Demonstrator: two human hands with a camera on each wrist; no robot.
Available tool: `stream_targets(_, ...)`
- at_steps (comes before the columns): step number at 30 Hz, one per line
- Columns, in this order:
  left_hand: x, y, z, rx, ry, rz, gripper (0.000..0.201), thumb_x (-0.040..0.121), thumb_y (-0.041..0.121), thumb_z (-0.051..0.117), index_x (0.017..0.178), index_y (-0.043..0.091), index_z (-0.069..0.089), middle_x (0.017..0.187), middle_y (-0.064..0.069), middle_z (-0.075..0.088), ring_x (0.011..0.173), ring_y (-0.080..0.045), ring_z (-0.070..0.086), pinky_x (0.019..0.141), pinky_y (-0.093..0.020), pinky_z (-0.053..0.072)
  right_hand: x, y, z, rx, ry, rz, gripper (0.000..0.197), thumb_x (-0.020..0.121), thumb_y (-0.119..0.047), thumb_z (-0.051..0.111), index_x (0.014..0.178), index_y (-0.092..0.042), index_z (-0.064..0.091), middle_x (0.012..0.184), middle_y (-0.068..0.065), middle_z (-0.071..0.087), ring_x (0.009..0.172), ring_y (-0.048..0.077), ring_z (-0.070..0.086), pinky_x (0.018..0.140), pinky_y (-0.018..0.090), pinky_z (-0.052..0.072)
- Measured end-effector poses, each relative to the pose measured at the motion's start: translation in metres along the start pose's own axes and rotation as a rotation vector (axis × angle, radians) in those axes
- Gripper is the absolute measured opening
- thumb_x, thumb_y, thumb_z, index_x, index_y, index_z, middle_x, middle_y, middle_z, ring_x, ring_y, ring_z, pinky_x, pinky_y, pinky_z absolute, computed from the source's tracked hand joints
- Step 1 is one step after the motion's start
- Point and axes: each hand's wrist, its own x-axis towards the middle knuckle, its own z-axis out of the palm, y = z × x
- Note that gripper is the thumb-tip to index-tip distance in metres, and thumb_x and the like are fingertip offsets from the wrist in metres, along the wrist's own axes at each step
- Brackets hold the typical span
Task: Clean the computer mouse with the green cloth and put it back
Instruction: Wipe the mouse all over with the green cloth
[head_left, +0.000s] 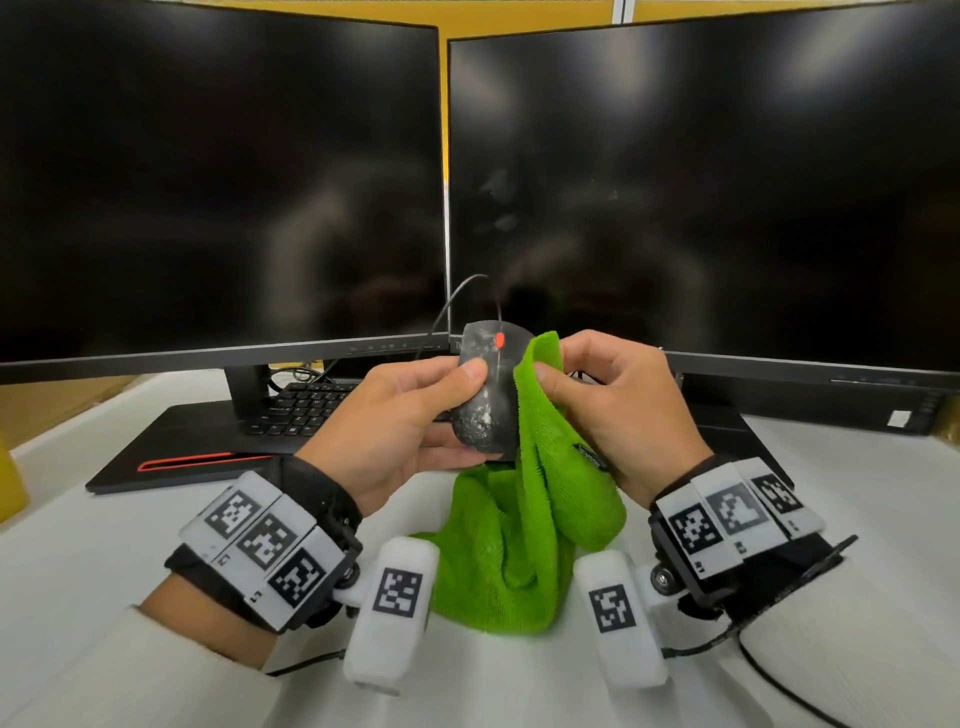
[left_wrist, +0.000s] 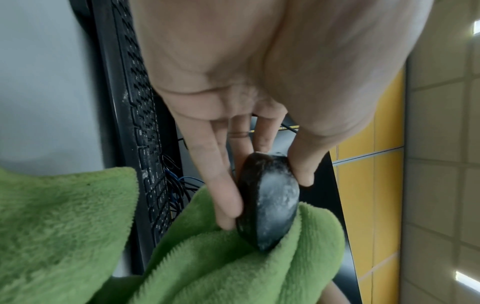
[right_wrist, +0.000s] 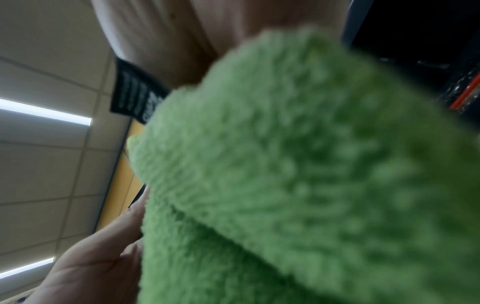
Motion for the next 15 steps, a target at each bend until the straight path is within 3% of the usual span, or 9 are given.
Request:
stream_targets(2, 0.0003, 0.0006, -0.0006, -0.018, 0.047, -0.015, 0.042, 0.094, 0.037, 0.063, 0.124, 0.010, 0.074, 0.119, -0.021, 0.077, 0.111, -0.048, 0.072, 0.101, -0.052, 0.058, -0.0019, -0.0022, 0.0006, 0.027, -0.060, 0.014, 0.015, 0.083, -0.002, 0.081, 0.095, -0.007, 0.075, 0.100, 0.014, 0.078, 0.088, 0.022, 0.076, 0.080, 0.037, 0.062)
stream_targets(4, 0.0010, 0.0004, -0.0009, -0.030, 0.078, -0.027, 0.038, 0.100, 0.033, 0.060, 0.123, 0.007, 0.074, 0.118, -0.022, 0.078, 0.108, -0.047, 0.074, 0.101, -0.052, 0.058, -0.0041, -0.0035, 0.0030, 0.035, -0.125, 0.007, 0.031, 0.077, 0.008, 0.083, 0.101, -0.007, 0.071, 0.108, 0.018, 0.075, 0.087, 0.017, 0.075, 0.079, 0.030, 0.061)
stream_targets(6, 0.0025, -0.0003, -0.0004, -0.038, 0.081, -0.030, 0.036, 0.102, 0.031, 0.058, 0.121, 0.005, 0.074, 0.114, -0.021, 0.079, 0.093, -0.037, 0.079, 0.089, -0.044, 0.065, -0.0052, -0.0038, 0.0055, -0.037, -0.159, -0.009, 0.042, 0.071, 0.010, 0.086, 0.103, -0.010, 0.067, 0.111, 0.017, 0.071, 0.087, 0.018, 0.073, 0.079, 0.032, 0.062)
stream_targets(9, 0.0018, -0.0027, 0.0032, -0.036, 0.061, -0.037, 0.032, 0.103, 0.030, 0.059, 0.117, 0.006, 0.075, 0.102, -0.015, 0.081, 0.076, -0.024, 0.079, 0.072, -0.032, 0.067, -0.0051, -0.0058, 0.0074, -0.075, -0.105, 0.004, 0.040, 0.069, 0.005, 0.089, 0.100, -0.005, 0.065, 0.106, 0.020, 0.070, 0.078, 0.022, 0.072, 0.076, 0.041, 0.064)
stream_targets(12, 0.0010, -0.0030, 0.0054, -0.022, 0.053, -0.040, 0.032, 0.103, 0.030, 0.059, 0.119, 0.008, 0.075, 0.103, -0.014, 0.081, 0.078, -0.025, 0.079, 0.079, -0.034, 0.067, -0.0045, -0.0063, 0.0056, -0.040, -0.062, 0.012, 0.031, 0.074, -0.003, 0.089, 0.097, -0.003, 0.068, 0.103, 0.022, 0.072, 0.079, 0.034, 0.075, 0.076, 0.047, 0.065)
stream_targets(15, 0.0010, -0.0008, 0.0028, -0.032, 0.079, -0.046, 0.034, 0.103, 0.032, 0.058, 0.121, 0.008, 0.074, 0.113, -0.020, 0.079, 0.096, -0.039, 0.079, 0.092, -0.044, 0.064, -0.0036, -0.0052, 0.0026, 0.007, -0.126, 0.020, 0.031, 0.075, 0.002, 0.087, 0.100, -0.006, 0.070, 0.108, 0.019, 0.074, 0.087, 0.029, 0.076, 0.079, 0.039, 0.063)
